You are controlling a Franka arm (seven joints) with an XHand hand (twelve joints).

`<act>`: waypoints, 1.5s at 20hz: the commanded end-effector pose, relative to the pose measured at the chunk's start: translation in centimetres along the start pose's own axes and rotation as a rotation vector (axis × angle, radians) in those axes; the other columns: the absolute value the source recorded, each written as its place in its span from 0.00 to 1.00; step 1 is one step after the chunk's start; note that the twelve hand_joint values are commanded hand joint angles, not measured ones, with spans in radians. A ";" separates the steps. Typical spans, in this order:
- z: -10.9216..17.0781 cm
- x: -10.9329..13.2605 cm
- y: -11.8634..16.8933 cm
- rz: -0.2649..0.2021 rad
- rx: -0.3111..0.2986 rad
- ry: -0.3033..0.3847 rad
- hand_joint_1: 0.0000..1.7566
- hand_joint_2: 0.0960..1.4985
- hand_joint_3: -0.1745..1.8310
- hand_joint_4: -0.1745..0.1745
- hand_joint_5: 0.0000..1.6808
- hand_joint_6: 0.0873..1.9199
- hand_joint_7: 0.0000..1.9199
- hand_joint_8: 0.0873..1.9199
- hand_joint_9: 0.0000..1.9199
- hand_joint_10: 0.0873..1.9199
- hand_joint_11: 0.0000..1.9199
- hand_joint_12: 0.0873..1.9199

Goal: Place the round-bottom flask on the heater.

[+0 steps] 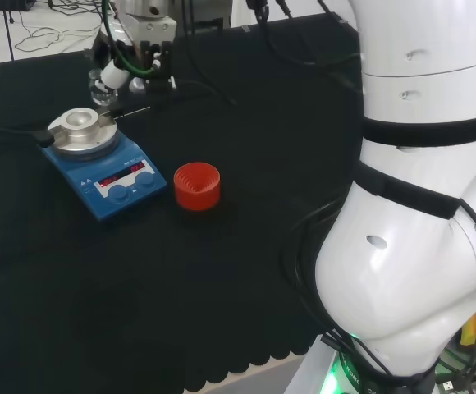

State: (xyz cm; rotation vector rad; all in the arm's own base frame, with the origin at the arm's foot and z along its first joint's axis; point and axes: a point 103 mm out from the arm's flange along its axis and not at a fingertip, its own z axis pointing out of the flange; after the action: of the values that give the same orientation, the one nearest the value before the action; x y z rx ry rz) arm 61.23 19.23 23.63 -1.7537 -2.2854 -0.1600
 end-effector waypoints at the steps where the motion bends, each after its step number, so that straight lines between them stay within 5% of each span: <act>1: 1.5 3.6 1.9 -0.074 0.048 -0.016 0.65 0.35 0.53 0.59 0.71 0.47 0.27 0.32 0.42 0.26 0.24 0.67; 19: 4.2 4.1 4.2 -0.080 0.104 -0.026 0.65 0.34 0.53 0.57 0.71 0.47 0.27 0.32 0.42 0.26 0.24 0.67; 30: 4.6 2.3 4.2 -0.054 0.117 -0.021 0.65 0.34 0.53 0.57 0.71 0.47 0.27 0.32 0.41 0.26 0.24 0.67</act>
State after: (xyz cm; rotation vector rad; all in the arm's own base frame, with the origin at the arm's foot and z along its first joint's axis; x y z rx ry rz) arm 63.96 24.01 19.71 -1.6309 -2.3157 -0.0302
